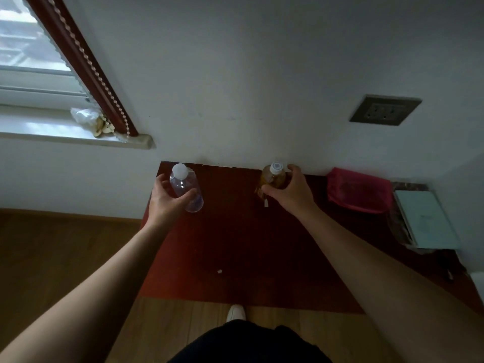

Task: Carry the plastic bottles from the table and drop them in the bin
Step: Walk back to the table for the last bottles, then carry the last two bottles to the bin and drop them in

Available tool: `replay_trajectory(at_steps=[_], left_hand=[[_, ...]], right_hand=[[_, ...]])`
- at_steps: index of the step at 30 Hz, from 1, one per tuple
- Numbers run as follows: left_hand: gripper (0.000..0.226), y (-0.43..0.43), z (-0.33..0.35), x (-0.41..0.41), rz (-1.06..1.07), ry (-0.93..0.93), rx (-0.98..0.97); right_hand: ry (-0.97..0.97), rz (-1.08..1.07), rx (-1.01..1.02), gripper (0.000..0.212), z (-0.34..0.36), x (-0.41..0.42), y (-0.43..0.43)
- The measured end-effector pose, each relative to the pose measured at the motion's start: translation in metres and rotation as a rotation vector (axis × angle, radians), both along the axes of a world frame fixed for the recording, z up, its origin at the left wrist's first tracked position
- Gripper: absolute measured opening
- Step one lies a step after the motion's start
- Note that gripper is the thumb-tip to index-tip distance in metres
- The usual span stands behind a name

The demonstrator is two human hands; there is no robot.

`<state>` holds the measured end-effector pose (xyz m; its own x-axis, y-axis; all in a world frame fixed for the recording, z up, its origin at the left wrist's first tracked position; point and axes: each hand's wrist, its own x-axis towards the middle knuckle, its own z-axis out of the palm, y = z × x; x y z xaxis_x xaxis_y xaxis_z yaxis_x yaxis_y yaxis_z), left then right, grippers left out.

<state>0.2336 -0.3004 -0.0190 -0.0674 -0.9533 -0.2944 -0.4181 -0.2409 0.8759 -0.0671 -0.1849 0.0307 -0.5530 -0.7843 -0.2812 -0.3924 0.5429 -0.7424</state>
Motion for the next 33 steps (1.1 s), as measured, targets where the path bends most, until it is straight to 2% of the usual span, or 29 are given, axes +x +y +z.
replay_trajectory(at_steps=[2,7,11,14,19,24,28,33], left_hand=[[0.118,-0.001,-0.001,-0.001,-0.011,0.016,0.008],[0.100,0.005,0.002,-0.012,-0.031,-0.037,-0.037],[0.072,0.010,0.004,-0.015,-0.021,-0.042,-0.054],[0.060,0.021,0.011,-0.013,0.009,-0.034,-0.060],[0.057,0.063,0.022,0.008,0.050,0.009,-0.107],[0.049,0.136,0.035,0.045,0.213,0.015,-0.123],[0.047,0.216,0.040,0.084,0.427,-0.041,-0.135],[0.048,0.339,0.029,0.136,0.727,-0.103,-0.046]], right_hand=[[0.032,-0.009,0.015,0.104,-0.003,0.000,-0.009],[0.036,-0.007,-0.022,0.078,-0.012,0.003,-0.017],[0.078,-0.034,-0.059,0.063,-0.017,0.007,-0.018],[0.071,-0.001,-0.100,0.057,-0.014,0.010,-0.011],[0.015,0.136,-0.203,0.056,-0.002,0.017,0.029],[-0.126,0.320,-0.219,0.059,0.003,0.037,0.079],[-0.199,0.507,-0.137,0.058,-0.003,0.068,0.102],[-0.238,0.817,-0.111,0.051,-0.008,0.127,0.126]])
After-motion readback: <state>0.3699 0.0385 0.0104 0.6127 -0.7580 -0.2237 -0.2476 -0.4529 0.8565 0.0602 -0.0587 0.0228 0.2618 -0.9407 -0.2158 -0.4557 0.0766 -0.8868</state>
